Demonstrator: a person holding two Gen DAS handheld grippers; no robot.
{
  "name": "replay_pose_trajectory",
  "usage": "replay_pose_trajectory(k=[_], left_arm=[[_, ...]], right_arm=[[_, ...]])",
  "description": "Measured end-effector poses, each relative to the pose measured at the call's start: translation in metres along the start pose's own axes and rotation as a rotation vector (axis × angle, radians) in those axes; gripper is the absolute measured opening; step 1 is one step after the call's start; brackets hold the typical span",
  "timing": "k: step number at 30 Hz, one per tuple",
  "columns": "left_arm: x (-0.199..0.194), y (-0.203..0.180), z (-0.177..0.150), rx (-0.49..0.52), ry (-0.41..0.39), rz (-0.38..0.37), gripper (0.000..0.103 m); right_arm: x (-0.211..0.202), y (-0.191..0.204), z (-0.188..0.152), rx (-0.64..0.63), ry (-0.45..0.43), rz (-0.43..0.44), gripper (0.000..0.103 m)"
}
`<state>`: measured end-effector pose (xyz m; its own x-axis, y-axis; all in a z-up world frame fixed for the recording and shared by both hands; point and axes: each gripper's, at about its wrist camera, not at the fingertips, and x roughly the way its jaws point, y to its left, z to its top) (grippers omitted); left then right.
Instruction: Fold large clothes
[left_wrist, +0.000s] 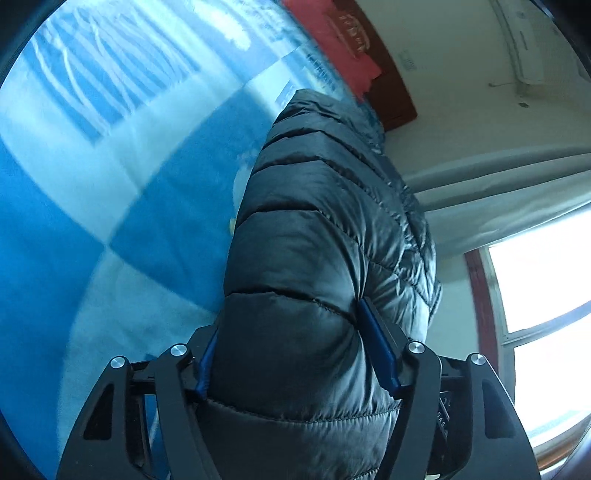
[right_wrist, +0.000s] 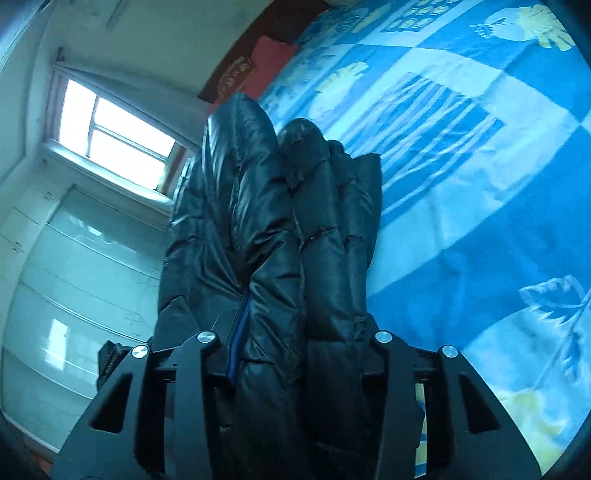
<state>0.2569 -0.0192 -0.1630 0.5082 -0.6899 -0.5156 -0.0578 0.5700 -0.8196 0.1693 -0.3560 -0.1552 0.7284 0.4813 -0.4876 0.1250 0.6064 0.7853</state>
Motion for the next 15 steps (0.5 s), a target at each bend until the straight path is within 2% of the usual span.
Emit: replay_pose_trajectory(k=[8,15], left_arm=[[-0.063,0.014,0.041,0.041,-0.098,0.029,0.065],[-0.079,0.049,0.078,0.025,-0.141,0.074,0.065]], right_arm=[[0.062,0.055,-0.015,-0.026,0.063,0.105,0.039],[0.115,0.085,-0.022,-0.038,0.104,0.118,0.039]])
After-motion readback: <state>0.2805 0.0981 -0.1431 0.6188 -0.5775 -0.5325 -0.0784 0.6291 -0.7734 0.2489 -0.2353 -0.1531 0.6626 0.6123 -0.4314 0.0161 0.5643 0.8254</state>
